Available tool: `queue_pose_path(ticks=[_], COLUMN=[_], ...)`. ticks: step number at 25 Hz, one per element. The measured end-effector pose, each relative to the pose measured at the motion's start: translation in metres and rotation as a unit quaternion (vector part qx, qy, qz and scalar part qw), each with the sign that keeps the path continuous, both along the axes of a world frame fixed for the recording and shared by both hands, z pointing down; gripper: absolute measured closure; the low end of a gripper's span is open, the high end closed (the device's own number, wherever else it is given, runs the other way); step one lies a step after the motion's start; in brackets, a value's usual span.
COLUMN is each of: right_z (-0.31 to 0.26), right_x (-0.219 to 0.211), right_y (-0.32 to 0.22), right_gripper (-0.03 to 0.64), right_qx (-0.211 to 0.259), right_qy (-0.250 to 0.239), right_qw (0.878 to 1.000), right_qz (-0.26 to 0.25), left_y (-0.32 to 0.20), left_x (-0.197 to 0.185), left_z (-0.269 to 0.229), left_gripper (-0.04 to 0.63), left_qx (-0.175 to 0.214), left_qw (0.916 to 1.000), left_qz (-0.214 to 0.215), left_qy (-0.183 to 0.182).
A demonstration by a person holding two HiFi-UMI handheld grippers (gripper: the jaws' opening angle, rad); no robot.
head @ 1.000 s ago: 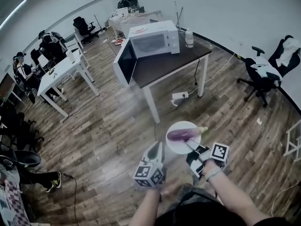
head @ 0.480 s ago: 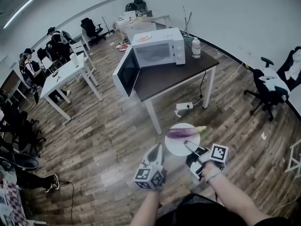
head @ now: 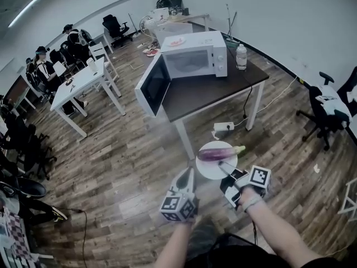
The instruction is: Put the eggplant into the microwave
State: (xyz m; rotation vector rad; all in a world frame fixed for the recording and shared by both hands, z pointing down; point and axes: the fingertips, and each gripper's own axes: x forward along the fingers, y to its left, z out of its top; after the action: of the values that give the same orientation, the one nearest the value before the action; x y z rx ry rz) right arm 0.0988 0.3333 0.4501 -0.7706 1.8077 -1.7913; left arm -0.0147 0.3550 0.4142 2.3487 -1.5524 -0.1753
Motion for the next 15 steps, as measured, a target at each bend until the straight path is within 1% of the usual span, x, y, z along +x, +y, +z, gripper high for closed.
queue_pose_path(ticks=[8, 15], right_z=[0.003, 0.005], right_x=[-0.016, -0.022], right_y=[-0.035, -0.084], right_gripper=[0.611, 0.611], right_qx=[-0.001, -0.008], right_qy=[-0.004, -0.009], right_qw=[1.000, 1.000], right_qz=[-0.014, -0.009], left_y=[-0.036, -0.090], left_x=[-0.007, -0.014], left_z=[0.003, 0.011], left_gripper=[0.594, 0.595], left_qx=[-0.001, -0.009], left_qw=[1.0000, 0.9999], left_qz=[-0.005, -0.002], left_qy=[0.001, 0.006])
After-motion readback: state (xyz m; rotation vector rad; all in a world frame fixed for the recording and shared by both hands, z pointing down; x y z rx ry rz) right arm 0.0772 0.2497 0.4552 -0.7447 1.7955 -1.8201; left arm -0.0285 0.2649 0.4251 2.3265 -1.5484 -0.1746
